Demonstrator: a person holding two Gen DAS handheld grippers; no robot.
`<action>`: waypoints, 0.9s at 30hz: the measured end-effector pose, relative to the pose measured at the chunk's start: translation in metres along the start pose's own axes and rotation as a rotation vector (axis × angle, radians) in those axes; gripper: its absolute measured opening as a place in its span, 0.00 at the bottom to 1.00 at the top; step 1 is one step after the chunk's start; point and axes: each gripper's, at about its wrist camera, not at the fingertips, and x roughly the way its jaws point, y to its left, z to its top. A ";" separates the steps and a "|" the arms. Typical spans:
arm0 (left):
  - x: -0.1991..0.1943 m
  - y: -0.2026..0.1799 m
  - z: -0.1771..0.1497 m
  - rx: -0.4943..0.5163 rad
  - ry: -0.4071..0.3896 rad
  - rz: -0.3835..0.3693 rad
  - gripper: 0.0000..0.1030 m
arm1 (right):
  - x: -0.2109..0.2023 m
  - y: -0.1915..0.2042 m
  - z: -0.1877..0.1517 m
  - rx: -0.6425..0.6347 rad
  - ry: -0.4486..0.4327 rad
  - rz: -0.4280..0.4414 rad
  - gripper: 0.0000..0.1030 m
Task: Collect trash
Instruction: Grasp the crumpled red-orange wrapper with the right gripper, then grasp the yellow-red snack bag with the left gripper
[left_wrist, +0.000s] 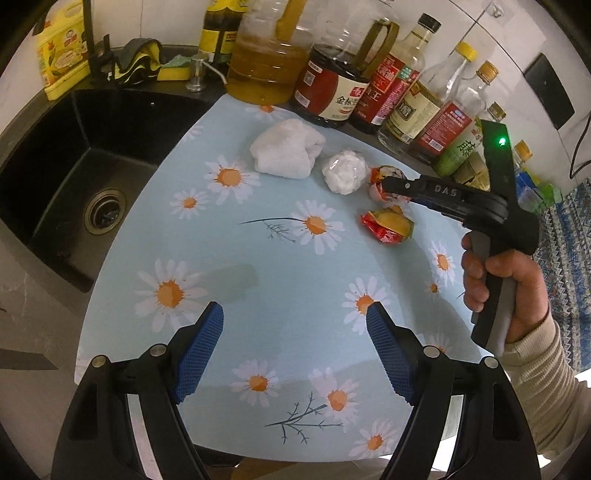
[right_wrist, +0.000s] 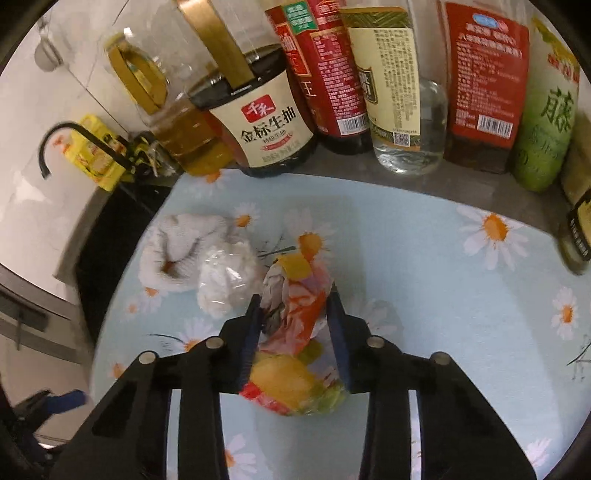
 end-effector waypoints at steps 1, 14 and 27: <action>0.001 -0.001 0.001 0.002 0.000 -0.001 0.75 | -0.004 -0.001 0.001 -0.002 -0.010 0.003 0.34; 0.022 -0.071 0.038 0.234 0.049 -0.072 0.75 | -0.073 -0.037 -0.024 0.078 -0.146 0.032 0.34; 0.084 -0.139 0.061 0.490 0.153 -0.043 0.75 | -0.128 -0.097 -0.108 0.236 -0.203 0.027 0.34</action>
